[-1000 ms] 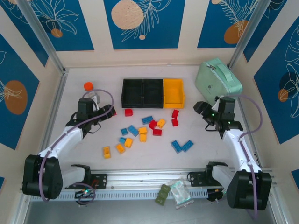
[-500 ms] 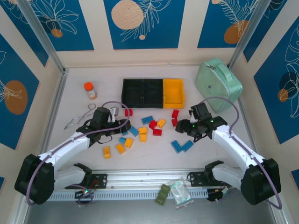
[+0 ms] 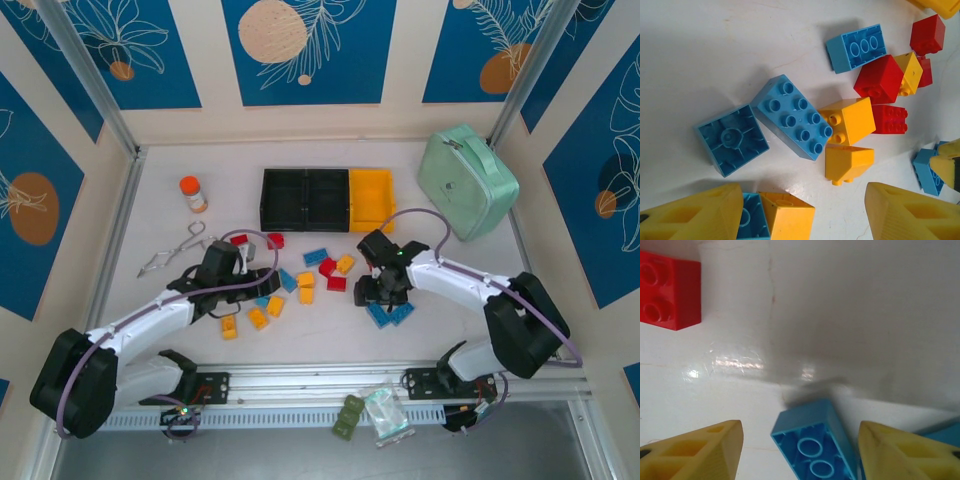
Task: Sort the legos into containers by color
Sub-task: Pick up the lego from the bottom-center of the table.
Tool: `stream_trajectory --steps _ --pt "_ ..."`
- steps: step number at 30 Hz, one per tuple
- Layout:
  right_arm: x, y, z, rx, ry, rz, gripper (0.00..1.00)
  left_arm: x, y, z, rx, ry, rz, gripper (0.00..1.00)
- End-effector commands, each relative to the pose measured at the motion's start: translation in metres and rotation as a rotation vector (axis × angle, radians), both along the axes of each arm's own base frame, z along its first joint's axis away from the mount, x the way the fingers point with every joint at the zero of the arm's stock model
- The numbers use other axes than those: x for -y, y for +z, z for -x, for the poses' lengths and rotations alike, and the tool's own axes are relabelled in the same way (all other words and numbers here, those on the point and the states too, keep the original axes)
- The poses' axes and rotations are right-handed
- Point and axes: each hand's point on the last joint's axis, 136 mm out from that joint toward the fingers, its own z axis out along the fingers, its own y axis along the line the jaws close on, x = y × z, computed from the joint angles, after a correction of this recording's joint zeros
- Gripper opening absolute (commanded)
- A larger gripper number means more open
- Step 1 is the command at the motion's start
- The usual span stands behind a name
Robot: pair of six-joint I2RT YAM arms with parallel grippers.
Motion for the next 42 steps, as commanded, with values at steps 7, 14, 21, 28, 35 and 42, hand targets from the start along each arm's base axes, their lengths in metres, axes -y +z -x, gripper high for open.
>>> stream_trajectory --steps 7,14,21,28,35,42 --pt "-0.005 -0.01 0.009 -0.053 0.082 0.126 0.6 0.005 0.004 -0.003 0.018 0.005 0.015 0.65" --pt "-0.003 -0.014 0.018 -0.081 0.097 0.146 0.49 0.007 0.001 -0.002 0.011 0.003 0.012 0.65" --pt "-0.008 -0.013 0.007 -0.05 0.076 0.137 0.34 0.008 -0.001 -0.002 0.01 0.006 0.011 0.65" --pt "-0.009 -0.004 0.0 -0.023 0.029 0.135 0.48 0.007 -0.001 0.001 0.013 0.01 0.016 0.65" --pt "0.001 -0.011 0.019 -0.061 0.024 0.157 0.52 0.006 -0.002 0.003 0.015 0.015 0.016 0.66" --pt "-0.004 -0.014 0.026 -0.066 0.041 0.147 0.42 0.011 0.0 0.0 0.019 0.008 0.029 0.66"
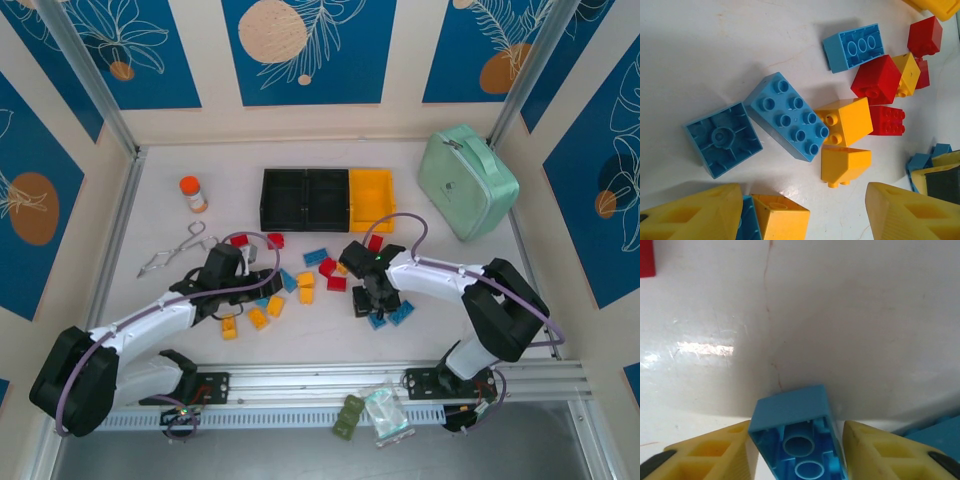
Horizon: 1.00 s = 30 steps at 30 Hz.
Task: Sort the legos into containers by color
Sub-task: Pick up the lego from the bottom-center of the table, then place the lego in the container.
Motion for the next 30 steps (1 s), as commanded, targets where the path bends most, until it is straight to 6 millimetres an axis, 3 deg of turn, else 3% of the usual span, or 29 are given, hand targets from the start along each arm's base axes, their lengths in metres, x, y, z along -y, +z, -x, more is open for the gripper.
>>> stream_trajectory --steps 1,5,8,15,18,25,30 --pt "-0.003 0.004 0.002 0.0 -0.002 -0.004 0.38 0.005 0.002 -0.001 0.009 -0.001 0.011 0.66" --pt "-0.007 0.017 -0.016 0.053 0.007 -0.008 0.28 0.006 0.003 -0.001 0.013 -0.002 0.015 0.66" --pt "-0.011 0.038 -0.039 0.116 -0.003 -0.035 0.27 0.007 0.004 0.0 0.016 -0.003 0.018 0.66" --pt "-0.01 0.097 -0.113 0.277 -0.092 -0.154 0.27 0.017 0.019 -0.003 0.048 -0.026 0.041 0.66" --pt "-0.002 0.112 -0.149 0.327 -0.144 -0.17 0.27 0.025 0.027 -0.005 0.068 -0.049 0.046 0.66" --pt "0.015 0.118 -0.224 0.363 -0.239 -0.149 0.27 0.038 0.035 -0.008 0.085 -0.078 0.046 0.66" --pt "0.017 0.107 -0.264 0.357 -0.262 -0.131 0.27 0.043 0.033 -0.006 0.078 -0.086 0.04 0.66"
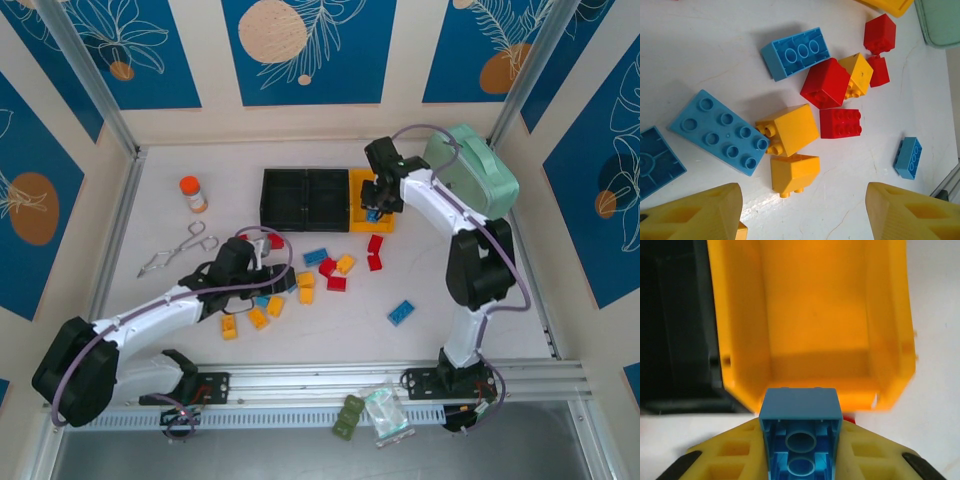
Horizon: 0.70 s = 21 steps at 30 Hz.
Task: Sort the legos into containers by color
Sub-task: Place the lego in the container.
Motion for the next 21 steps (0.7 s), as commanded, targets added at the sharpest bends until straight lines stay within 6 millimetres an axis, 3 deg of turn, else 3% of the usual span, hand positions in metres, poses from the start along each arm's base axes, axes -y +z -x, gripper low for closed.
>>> stream_trajectory --steps 1,9,17,21 --pt "0.001 0.0 -0.018 -0.007 0.006 0.017 0.27 0.007 0.01 -0.004 0.035 -0.009 0.002 0.66" --pt "0.004 -0.03 -0.053 -0.053 -0.01 0.068 0.28 0.008 0.007 -0.002 0.03 -0.005 -0.013 0.66" --pt "0.005 -0.053 -0.058 -0.102 -0.02 0.09 0.32 0.009 0.003 -0.001 0.023 -0.006 -0.023 0.66" --pt "0.004 -0.051 -0.057 -0.1 -0.019 0.096 0.38 0.009 0.002 -0.001 0.021 -0.006 -0.027 0.66"
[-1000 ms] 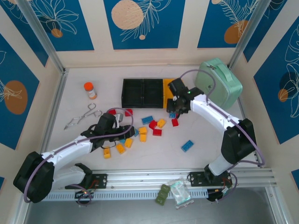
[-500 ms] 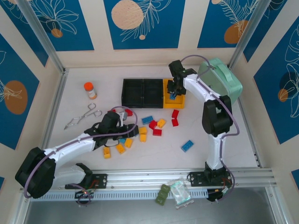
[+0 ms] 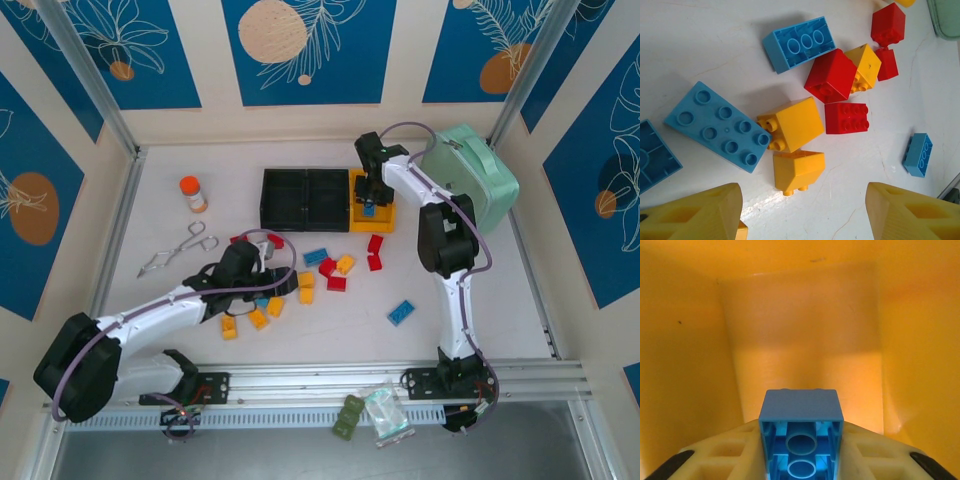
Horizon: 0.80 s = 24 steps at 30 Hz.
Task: Sort the legos into containers by color
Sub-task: Place the lego in the container.
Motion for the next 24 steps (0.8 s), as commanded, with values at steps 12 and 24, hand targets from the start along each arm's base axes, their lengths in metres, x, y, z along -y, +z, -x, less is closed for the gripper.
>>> stream_trajectory --steps 12,24 --pt "-0.01 0.077 0.021 0.15 0.043 -0.002 0.48 0.001 0.01 -0.004 0.023 0.017 -0.012 0.67" --pt "-0.016 0.084 0.112 0.189 0.086 -0.112 0.49 -0.017 0.006 -0.005 0.008 0.066 -0.12 0.66"
